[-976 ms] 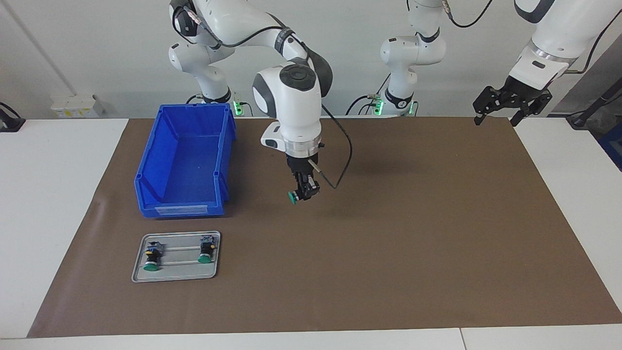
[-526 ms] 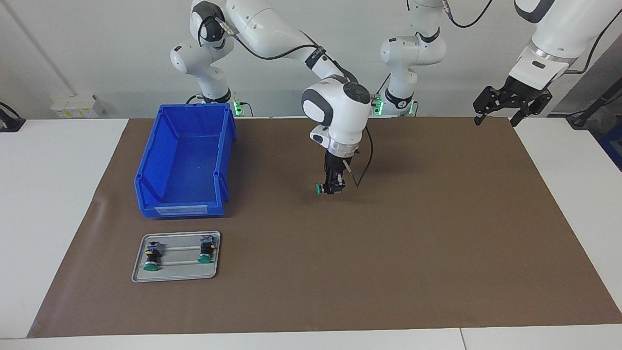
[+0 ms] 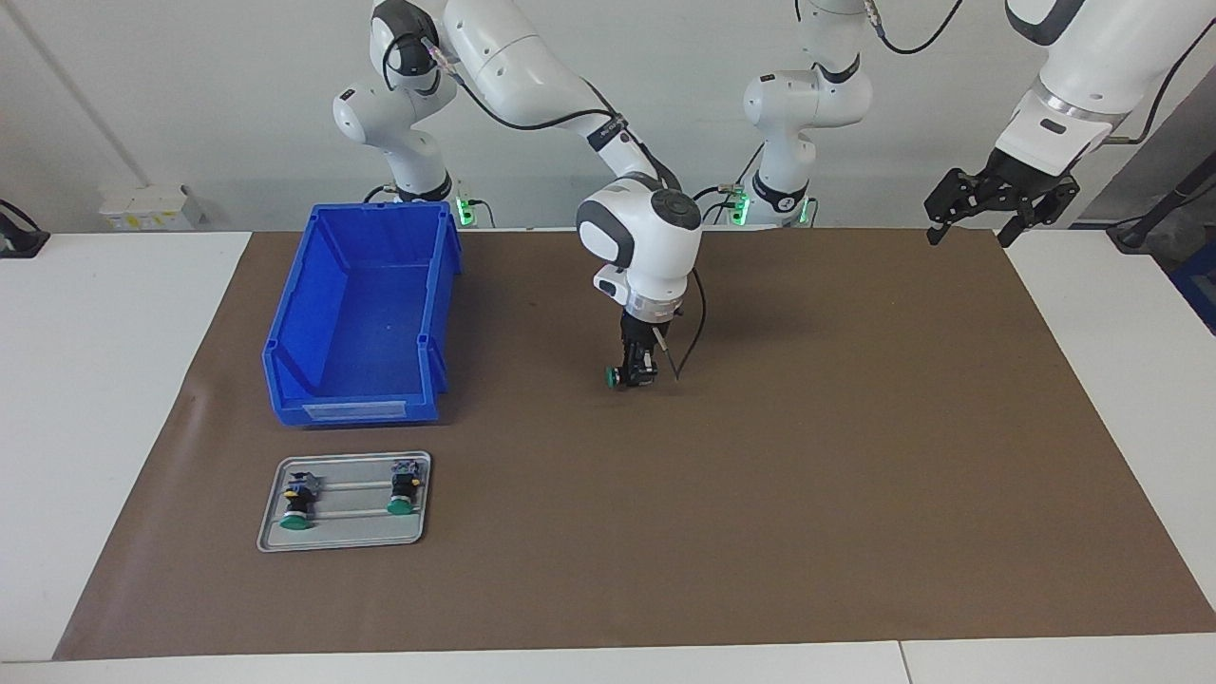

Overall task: Place and press button with both arms
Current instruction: 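Carry the module to the table middle and release it with the right gripper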

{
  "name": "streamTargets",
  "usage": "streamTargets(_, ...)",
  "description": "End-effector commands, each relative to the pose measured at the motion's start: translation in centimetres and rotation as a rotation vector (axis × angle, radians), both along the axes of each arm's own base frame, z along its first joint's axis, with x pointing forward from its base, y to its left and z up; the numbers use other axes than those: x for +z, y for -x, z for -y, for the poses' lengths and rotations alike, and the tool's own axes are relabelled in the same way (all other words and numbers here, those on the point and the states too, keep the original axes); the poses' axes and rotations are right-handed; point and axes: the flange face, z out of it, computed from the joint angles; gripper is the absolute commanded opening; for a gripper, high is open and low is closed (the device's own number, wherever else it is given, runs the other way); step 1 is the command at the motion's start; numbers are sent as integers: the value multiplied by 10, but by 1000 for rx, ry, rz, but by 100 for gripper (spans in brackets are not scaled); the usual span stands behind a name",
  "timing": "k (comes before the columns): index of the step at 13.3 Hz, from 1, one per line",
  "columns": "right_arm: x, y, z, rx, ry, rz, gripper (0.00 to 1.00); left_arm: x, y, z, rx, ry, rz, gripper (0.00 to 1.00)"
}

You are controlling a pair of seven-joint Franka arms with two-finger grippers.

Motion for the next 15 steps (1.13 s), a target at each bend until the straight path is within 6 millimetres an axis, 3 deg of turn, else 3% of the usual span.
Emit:
streamTargets(1,2,12,7,-15,9,19,0,1,8,-3,6,-19,-4,100)
streamTargets(4,0,12,9,-51,7,22,4,1,8,-3,6,-19,-4,100)
streamTargets(5,1,13,8,-52,6,23,68,1,8,-3,6,-19,-4,100)
streamTargets(6,0,13,8,-46,10,24,100,1,8,-3,5,-19,-4,100)
streamTargets(10,13,6,12,-37,15,40,100,1,8,-3,6,-19,-4,100)
streamTargets(12,54,-8,32,-1,-12,66,100,1,8,-3,6,-19,-4,100)
streamTargets(15,114,-32,81,91,-25,84,100,1,8,-3,6,-19,-4,100)
